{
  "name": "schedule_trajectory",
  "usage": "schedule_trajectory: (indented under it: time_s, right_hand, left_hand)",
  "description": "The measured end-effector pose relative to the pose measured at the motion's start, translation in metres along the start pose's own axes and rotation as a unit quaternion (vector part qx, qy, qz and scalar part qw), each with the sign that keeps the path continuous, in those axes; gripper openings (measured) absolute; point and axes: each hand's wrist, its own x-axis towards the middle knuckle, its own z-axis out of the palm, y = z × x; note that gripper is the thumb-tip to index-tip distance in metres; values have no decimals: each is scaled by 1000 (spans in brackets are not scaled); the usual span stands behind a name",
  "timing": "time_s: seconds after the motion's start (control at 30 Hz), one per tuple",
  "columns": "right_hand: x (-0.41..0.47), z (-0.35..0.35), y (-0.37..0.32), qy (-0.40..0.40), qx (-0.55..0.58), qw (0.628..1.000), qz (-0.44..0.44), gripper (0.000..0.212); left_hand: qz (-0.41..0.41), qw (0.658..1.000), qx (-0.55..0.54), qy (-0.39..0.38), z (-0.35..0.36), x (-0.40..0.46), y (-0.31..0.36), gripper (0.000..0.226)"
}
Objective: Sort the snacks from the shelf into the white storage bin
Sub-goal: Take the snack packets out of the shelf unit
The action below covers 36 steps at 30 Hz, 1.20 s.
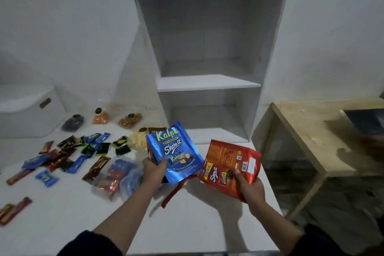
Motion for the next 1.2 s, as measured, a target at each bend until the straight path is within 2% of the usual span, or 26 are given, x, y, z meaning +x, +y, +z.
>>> schedule_trajectory:
  time_s: [0.1, 0.23, 0.37, 0.53, 0.67, 0.73, 0.87, 0.97, 1.1, 1.2]
  right_hand:
    - [-12, 37, -6, -59, 7, 998, -6, 39]
    - [-34, 93, -6, -140, -6, 990, -10, 38]
    - [-70, 152, -10, -227, -29, 973, -12, 40]
    - [-127, 245, -6, -333, -45, 942, -17, 40]
    - [-183, 325, 9, -403, -70, 913, -5, 50]
    - [-216, 363, 21, -435, -87, 896, 4, 51]
    - [-287, 428, 46, -469, -114, 876, 10, 47]
    - [-336, 467, 70, -471, -136, 871, 8, 46]
    - [-392, 510, 113, -468, -172, 867, 10, 55]
    - [-427, 535, 140, -471, -206, 857, 25, 58]
  left_hand:
    - [-7, 996, 7, 86, -49, -17, -7, 45]
    - [-28, 982, -70, 171, -121, -29, -27, 48]
    - [-67, 953, -119, 269, -203, -46, -47, 41]
    - [-74, 909, -166, 374, -317, -71, -84, 31]
    - [-103, 861, -203, 454, -410, -94, -117, 57]
    - [-101, 851, -202, 475, -459, -101, -146, 72]
    - [-120, 845, -212, 475, -538, -128, -190, 56]
    - [-158, 834, -214, 484, -589, -149, -226, 67]
    - [-220, 806, -210, 509, -642, -175, -264, 66]
    - [-248, 789, -224, 516, -671, -183, -301, 76]
